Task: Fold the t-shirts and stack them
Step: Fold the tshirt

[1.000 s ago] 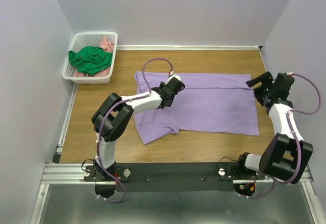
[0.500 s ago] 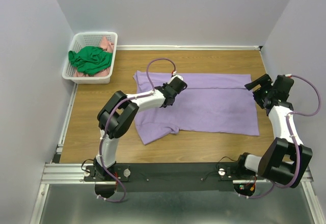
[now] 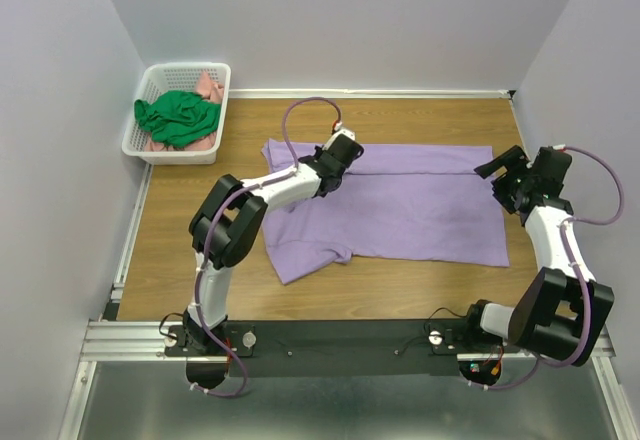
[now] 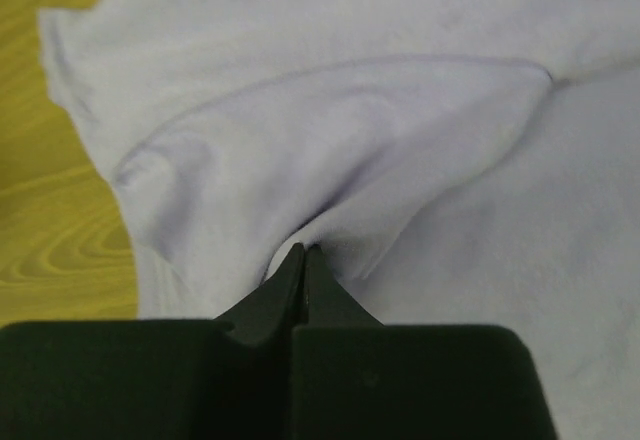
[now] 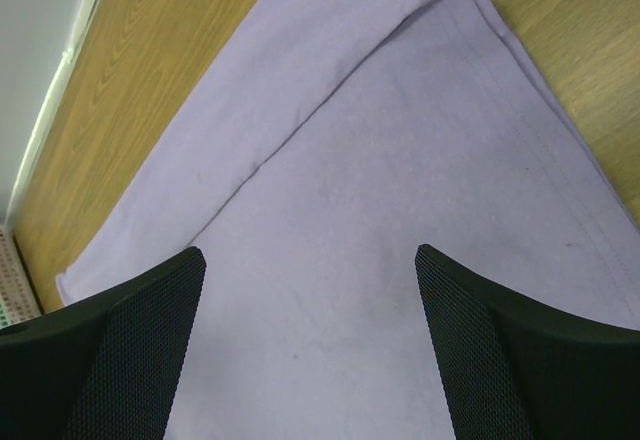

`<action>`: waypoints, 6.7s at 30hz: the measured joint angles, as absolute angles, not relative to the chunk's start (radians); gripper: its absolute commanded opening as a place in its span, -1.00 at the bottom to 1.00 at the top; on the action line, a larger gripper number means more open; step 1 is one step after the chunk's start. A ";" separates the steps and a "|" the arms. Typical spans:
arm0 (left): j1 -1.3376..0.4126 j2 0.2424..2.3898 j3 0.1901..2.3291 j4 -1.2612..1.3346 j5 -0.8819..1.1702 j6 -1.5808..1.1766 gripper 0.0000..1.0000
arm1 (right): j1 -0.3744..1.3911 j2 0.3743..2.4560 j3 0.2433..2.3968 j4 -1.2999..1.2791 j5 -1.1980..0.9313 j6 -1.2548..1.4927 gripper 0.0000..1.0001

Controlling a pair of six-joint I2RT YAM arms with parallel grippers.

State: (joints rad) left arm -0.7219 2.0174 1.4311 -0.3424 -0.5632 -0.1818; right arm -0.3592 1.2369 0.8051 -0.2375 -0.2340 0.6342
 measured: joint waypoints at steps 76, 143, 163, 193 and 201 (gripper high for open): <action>-0.310 1.707 0.981 -0.113 0.015 -0.524 -0.06 | 0.525 2.081 1.052 0.508 -0.363 1.058 -0.20; -0.319 1.809 1.311 -0.254 0.123 -0.536 -1.00 | 0.701 1.995 1.256 0.106 -0.012 0.540 0.23; -0.276 1.963 1.476 -0.205 0.171 -0.566 -1.00 | 0.697 2.070 1.385 0.045 0.126 0.365 0.34; -0.249 2.072 1.531 -0.181 0.197 -0.568 -1.00 | 0.741 2.168 1.496 -0.044 0.187 0.283 -0.17; -0.249 2.072 1.531 -0.181 0.198 -0.568 -1.00 | 0.744 2.200 1.526 -0.046 0.216 0.287 -0.21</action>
State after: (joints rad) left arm -0.2485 2.0720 1.5314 -0.1810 0.1982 -0.5682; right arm 0.7437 2.2002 1.5265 -0.0463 0.2165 0.2867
